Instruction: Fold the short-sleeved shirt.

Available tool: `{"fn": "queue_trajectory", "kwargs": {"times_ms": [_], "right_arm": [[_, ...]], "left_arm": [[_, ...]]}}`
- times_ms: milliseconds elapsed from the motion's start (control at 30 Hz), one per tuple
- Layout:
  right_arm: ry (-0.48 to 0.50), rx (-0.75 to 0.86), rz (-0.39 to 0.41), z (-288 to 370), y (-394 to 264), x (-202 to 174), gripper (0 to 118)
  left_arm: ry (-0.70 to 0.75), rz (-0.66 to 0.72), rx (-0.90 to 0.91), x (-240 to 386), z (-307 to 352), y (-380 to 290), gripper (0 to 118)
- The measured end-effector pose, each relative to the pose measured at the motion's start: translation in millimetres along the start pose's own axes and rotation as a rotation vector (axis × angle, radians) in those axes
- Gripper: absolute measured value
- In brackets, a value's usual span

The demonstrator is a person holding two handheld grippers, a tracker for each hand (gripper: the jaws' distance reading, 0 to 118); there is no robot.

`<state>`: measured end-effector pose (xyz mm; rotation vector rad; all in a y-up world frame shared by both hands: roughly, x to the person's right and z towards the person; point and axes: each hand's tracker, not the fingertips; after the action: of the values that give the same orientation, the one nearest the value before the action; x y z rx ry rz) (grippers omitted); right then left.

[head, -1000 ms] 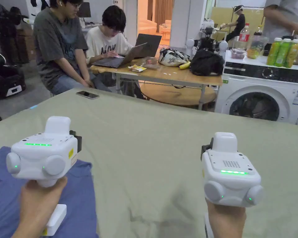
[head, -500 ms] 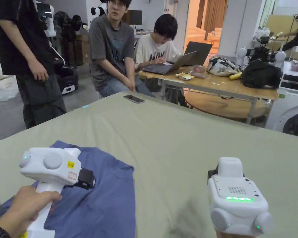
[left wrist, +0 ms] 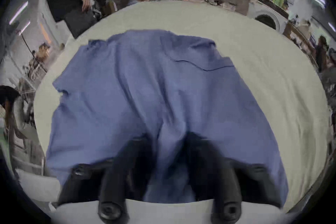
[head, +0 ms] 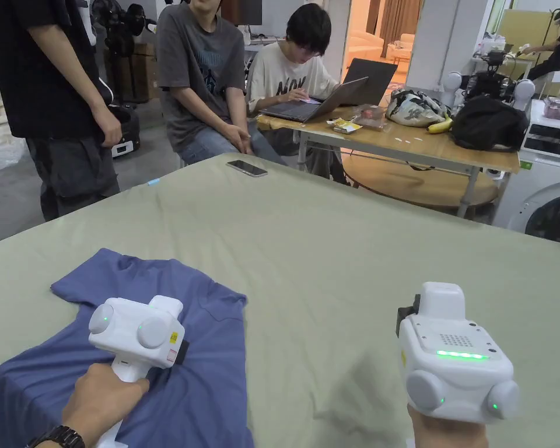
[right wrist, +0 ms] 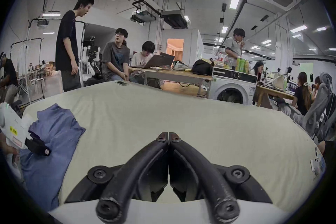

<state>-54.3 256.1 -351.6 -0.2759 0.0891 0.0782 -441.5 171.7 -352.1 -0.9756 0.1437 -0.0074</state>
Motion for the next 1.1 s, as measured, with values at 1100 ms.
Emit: {"fn": "queue_trajectory", "kwargs": {"times_ms": [1100], "right_arm": [[-0.32, 0.08, -0.077, 95, 9, 190, 0]], "left_arm": [[-0.734, -0.212, 0.59, 314, 234, 166, 0]]}}
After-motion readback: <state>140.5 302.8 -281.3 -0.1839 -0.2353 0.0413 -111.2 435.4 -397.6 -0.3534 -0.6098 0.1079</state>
